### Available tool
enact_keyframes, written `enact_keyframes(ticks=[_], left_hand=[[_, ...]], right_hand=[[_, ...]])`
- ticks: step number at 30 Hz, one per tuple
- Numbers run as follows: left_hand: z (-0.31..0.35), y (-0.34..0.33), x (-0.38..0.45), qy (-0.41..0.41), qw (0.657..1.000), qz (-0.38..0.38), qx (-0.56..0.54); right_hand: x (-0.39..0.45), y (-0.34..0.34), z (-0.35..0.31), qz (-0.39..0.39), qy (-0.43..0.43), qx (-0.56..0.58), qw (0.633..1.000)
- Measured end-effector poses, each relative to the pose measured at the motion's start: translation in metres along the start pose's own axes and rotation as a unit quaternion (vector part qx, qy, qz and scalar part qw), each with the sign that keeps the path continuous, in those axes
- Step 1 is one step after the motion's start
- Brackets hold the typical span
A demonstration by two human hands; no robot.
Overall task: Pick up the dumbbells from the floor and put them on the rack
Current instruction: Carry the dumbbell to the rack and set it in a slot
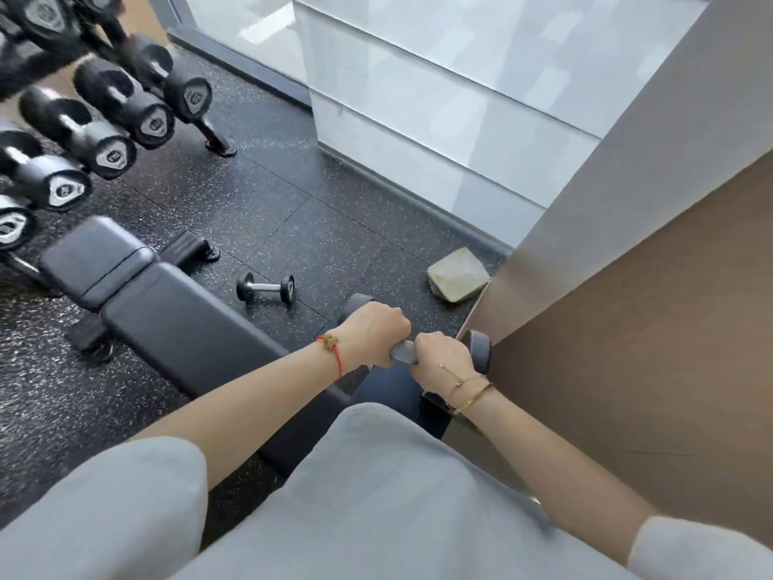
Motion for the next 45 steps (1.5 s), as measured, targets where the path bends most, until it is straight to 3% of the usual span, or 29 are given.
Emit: enact_keyframes(ticks=[8, 18, 23, 26, 29, 31, 33, 35, 38, 41, 43, 45], left_hand=[[-0.091, 0.007, 0.067, 0.018, 1.0, 0.011, -0.013], [-0.257, 0.04, 0.148, 0.067, 0.997, 0.024, -0.014], [-0.318, 0.066, 0.155, 0.079, 0.978, 0.19, 0.038], [-0.36, 0.072, 0.159, 0.091, 0.95, 0.296, -0.047], [-0.399, 0.071, 0.16, 0.14, 0.903, 0.381, -0.137], [-0.43, 0.063, 0.17, 0.248, 0.858, 0.34, -0.293], [-0.463, 0.054, 0.189, 0.359, 0.77, 0.262, -0.457], [-0.498, 0.052, 0.216, 0.415, 0.669, 0.221, -0.575], [-0.552, 0.063, 0.261, 0.406, 0.537, 0.195, -0.713], [-0.61, 0.077, 0.296, 0.397, 0.418, 0.23, -0.784], [-0.647, 0.086, 0.31, 0.406, 0.38, 0.243, -0.795], [-0.683, 0.096, 0.32, 0.417, 0.362, 0.251, -0.795]], right_hand=[[0.108, 0.043, -0.005, -0.002, 0.015, -0.008, 1.0], [0.281, 0.142, -0.036, 0.004, 0.015, -0.001, 1.0], [0.351, 0.183, -0.051, -0.017, 0.003, 0.067, 0.998], [0.391, 0.207, -0.06, -0.024, -0.001, 0.087, 0.996], [0.434, 0.234, -0.069, -0.023, 0.004, 0.1, 0.995], [0.465, 0.252, -0.075, -0.019, 0.011, 0.112, 0.993], [0.498, 0.27, -0.083, -0.02, 0.02, 0.125, 0.992], [0.534, 0.288, -0.091, -0.035, 0.028, 0.138, 0.989], [0.593, 0.317, -0.107, -0.066, 0.051, 0.147, 0.986], [0.649, 0.353, -0.125, -0.084, 0.08, 0.152, 0.982], [0.683, 0.377, -0.136, -0.094, 0.101, 0.146, 0.98], [0.717, 0.401, -0.149, -0.1, 0.126, 0.133, 0.978]])
Point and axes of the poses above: each hand's wrist, its own x-axis towards the middle knuckle, its own y-axis out of the back of the hand, z = x × y, the point moved 4 cm from there along x, towards the middle knuckle, and after that the axes turned 5 degrees about y, right-handed, at the moved point
